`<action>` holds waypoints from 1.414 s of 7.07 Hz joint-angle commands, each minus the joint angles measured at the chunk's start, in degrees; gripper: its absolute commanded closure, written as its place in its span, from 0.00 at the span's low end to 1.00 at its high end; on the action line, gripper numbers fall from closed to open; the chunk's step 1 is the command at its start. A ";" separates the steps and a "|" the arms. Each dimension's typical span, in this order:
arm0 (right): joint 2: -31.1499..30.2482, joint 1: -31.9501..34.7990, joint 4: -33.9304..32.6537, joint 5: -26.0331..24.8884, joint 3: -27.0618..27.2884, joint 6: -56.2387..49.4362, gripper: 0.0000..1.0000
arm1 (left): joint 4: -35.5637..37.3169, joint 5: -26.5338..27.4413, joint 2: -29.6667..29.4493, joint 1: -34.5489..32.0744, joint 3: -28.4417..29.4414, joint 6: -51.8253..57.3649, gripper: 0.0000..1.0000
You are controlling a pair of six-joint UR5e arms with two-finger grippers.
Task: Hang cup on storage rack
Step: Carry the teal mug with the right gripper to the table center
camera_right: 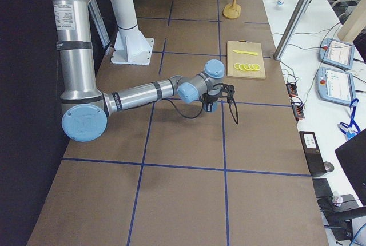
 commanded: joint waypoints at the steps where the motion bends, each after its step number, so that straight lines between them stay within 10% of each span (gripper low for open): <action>1: 6.51 -7.07 -0.56 -0.46 2.17 15.44 0.96 | -0.22 -0.12 0.00 -0.01 -0.01 0.00 0.00; 5: 24.80 -22.01 -15.40 -13.63 2.08 33.38 0.96 | -0.30 -0.21 -0.09 0.07 0.07 0.00 0.00; 10: 36.24 -33.29 -15.59 -22.08 -6.77 45.20 0.94 | -0.30 -0.12 -0.09 0.16 0.78 0.00 0.00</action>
